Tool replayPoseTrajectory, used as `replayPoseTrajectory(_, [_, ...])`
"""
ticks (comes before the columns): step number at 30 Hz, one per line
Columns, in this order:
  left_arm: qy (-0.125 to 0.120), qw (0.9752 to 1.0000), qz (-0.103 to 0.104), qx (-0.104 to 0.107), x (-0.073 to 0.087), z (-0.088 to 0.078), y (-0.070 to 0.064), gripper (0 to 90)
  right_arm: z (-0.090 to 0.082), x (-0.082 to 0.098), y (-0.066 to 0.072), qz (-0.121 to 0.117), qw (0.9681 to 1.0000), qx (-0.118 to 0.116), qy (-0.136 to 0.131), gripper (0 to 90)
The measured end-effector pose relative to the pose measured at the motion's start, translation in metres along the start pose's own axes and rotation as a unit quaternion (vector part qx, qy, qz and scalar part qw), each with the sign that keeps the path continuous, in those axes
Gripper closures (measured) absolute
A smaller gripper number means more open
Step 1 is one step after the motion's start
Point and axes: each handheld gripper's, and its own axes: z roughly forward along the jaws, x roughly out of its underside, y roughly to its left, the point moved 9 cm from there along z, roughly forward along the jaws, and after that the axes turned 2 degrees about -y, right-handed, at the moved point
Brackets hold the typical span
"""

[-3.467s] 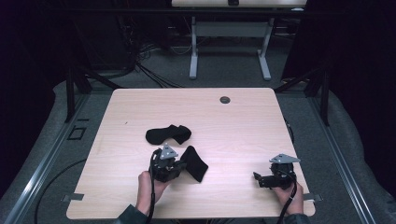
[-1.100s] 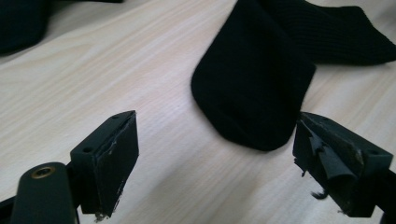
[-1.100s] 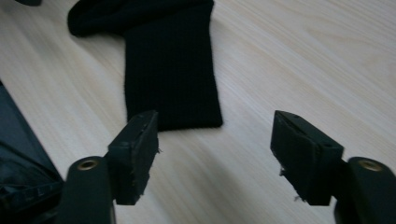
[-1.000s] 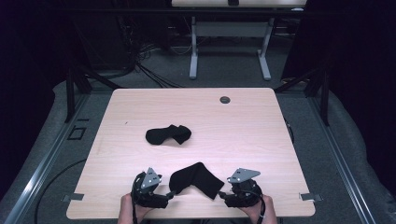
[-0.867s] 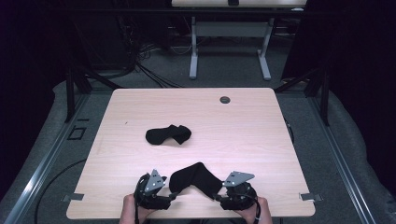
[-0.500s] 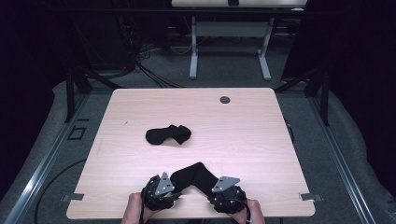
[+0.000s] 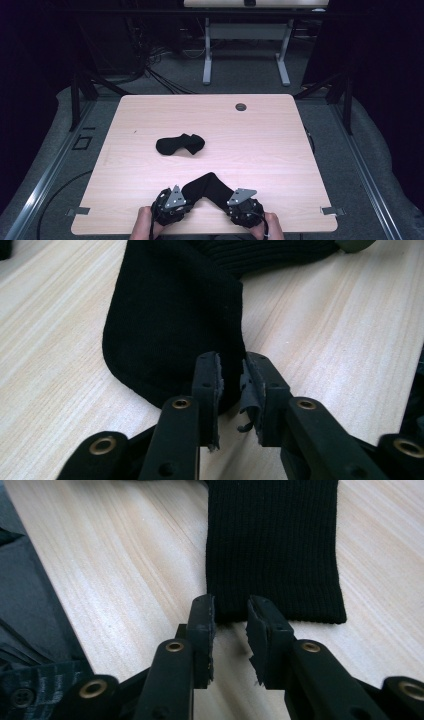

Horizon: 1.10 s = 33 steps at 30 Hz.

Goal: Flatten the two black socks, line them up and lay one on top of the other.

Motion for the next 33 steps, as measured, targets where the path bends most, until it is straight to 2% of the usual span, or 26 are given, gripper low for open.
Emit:
replayPoseTrajectory(1, [0.000, 1.0000, 0.001, 0.000, 0.000, 0.000, 0.000, 77.2, -0.001, 0.000, -0.001, -0.008, 0.9999, 0.006, 0.007, 67.5])
replayPoseTrajectory(2, [0.000, 1.0000, 0.002, 0.001, 0.000, 0.000, 0.000, 77.5, -0.001, -0.003, 0.000, -0.004, 1.0000, 0.005, -0.001, 66.0])
replayPoseTrajectory(4, [-0.001, 1.0000, 0.004, 0.002, 0.000, 0.000, 0.000, 77.8, -0.003, -0.006, 0.000, -0.002, 0.9999, 0.003, -0.010, 65.6])
replayPoseTrajectory(5, [-0.001, 1.0000, 0.004, 0.003, 0.000, 0.000, 0.000, 78.4, -0.003, -0.010, 0.001, -0.004, 0.9998, 0.011, -0.018, 64.8])
replayPoseTrajectory(7, [-0.004, 1.0000, 0.001, 0.006, 0.000, 0.000, 0.001, 78.7, 0.002, -0.011, -0.001, -0.008, 0.9998, 0.012, -0.012, 65.8])
replayPoseTrajectory(11, [-0.007, 1.0000, -0.001, 0.006, 0.000, 0.000, 0.001, 81.4, 0.006, -0.010, -0.003, -0.012, 0.9998, 0.017, -0.006, 72.8])
replayPoseTrajectory(14, [-0.015, 0.9998, -0.012, 0.005, 0.001, 0.000, 0.004, 85.1, 0.005, -0.007, -0.005, -0.007, 0.9995, 0.025, -0.019, 80.7])
replayPoseTrajectory(17, [-0.020, 0.9996, -0.017, 0.006, 0.002, 0.000, 0.004, 86.4, 0.004, -0.006, -0.006, -0.005, 0.9994, 0.024, -0.022, 83.1])
replayPoseTrajectory(19, [-0.019, 0.9997, -0.011, 0.002, 0.002, -0.001, 0.004, 87.3, 0.001, -0.005, -0.008, -0.010, 0.9993, 0.028, -0.021, 84.8])
replayPoseTrajectory(20, [-0.018, 0.9998, -0.009, -0.003, 0.002, -0.001, 0.004, 87.7, -0.001, -0.004, -0.011, -0.006, 0.9990, 0.031, -0.033, 85.4])
replayPoseTrajectory(22, [-0.021, 0.9997, -0.008, -0.007, 0.003, -0.002, 0.006, 88.0, -0.006, -0.003, -0.015, -0.004, 0.9989, 0.033, -0.032, 85.5])
replayPoseTrajectory(25, [-0.023, 0.9996, -0.012, -0.010, 0.004, -0.003, 0.007, 88.2, -0.011, -0.004, -0.018, 0.004, 0.9984, 0.033, -0.047, 85.6])
replayPoseTrajectory(26, [-0.026, 0.9995, -0.013, -0.013, 0.004, -0.005, 0.009, 88.2, -0.018, -0.003, -0.024, 0.010, 0.9979, 0.037, -0.052, 85.6])
replayPoseTrajectory(33, [-0.028, 0.9991, -0.011, -0.028, 0.003, -0.014, 0.014, 88.3, -0.030, 0.001, -0.037, 0.024, 0.9969, 0.049, -0.056, 85.5])
